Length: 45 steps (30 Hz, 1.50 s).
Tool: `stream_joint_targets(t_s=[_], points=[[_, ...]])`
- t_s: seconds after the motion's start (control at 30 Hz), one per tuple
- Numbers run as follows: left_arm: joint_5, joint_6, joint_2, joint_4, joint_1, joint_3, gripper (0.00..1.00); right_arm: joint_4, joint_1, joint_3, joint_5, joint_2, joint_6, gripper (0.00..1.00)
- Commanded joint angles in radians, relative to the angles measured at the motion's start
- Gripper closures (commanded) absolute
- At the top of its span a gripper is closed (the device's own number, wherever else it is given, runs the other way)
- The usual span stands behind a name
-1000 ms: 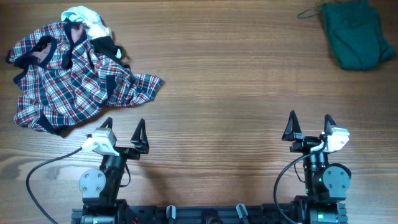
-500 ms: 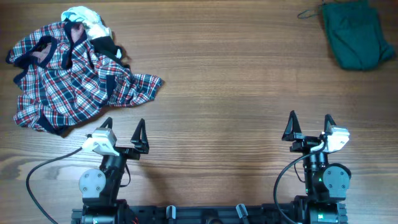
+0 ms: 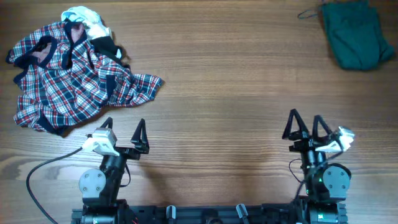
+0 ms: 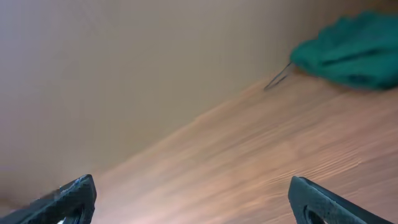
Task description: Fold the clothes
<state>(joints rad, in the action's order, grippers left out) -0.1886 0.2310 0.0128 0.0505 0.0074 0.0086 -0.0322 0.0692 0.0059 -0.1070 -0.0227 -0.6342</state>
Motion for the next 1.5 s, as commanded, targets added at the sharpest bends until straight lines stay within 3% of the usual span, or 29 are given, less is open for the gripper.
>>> stream_joint_targets(t_s=[0.0,0.13,0.23,0.3,0.4,0.5,0.6,0.73,0.8,0.87,1.03,1.1,1.23,1.47], points=[[-0.116,0.017,-0.005,0.006,-0.005,0.007,0.00,-0.129,0.004,0.001,-0.280,0.004,0.124,0.00],[-0.116,0.047,0.170,0.055,-0.005,0.169,0.00,-0.128,0.004,0.094,-0.378,-0.109,0.138,0.00],[-0.113,0.045,0.489,0.183,-0.005,0.450,0.00,-0.129,0.004,0.251,-0.546,-0.400,0.212,0.00],[-0.109,0.026,0.774,0.393,-0.005,0.722,0.00,-0.095,0.004,0.462,-0.743,-0.690,0.272,0.00],[-0.111,-0.096,1.109,0.705,-0.005,1.088,0.00,0.155,-0.018,0.799,-0.924,-1.055,0.458,0.00],[-0.118,-0.119,1.289,0.866,-0.005,1.310,0.00,0.425,-0.101,1.084,-0.949,-1.370,0.592,0.00],[-0.117,-0.119,1.332,0.879,-0.002,1.361,0.00,0.430,-0.228,1.229,-0.948,-1.585,0.620,0.00],[-0.118,-0.119,1.332,0.840,0.075,1.361,0.00,0.199,-0.405,1.257,-0.806,-1.691,0.545,0.00],[-0.129,-0.112,1.340,0.836,0.143,1.361,0.00,-0.007,-0.475,1.257,-0.791,-1.710,0.431,0.00],[-0.214,-0.112,1.360,0.835,0.225,1.361,0.00,-0.140,-0.534,1.257,-0.758,-1.730,0.386,0.00],[-0.259,-0.109,1.414,0.814,0.398,1.361,0.00,-0.137,-0.669,1.257,-0.362,-1.838,0.333,0.02],[-0.185,0.003,1.419,0.793,0.446,1.361,0.00,-0.151,-0.725,1.257,-0.225,-1.903,0.306,0.02],[-0.165,0.047,1.423,0.788,0.455,1.360,0.00,-0.267,-0.747,1.260,-0.200,-2.008,0.209,0.08],[-0.158,0.047,1.435,0.787,0.433,1.353,0.00,-0.304,-0.769,1.325,-0.150,-2.164,0.113,0.15]])
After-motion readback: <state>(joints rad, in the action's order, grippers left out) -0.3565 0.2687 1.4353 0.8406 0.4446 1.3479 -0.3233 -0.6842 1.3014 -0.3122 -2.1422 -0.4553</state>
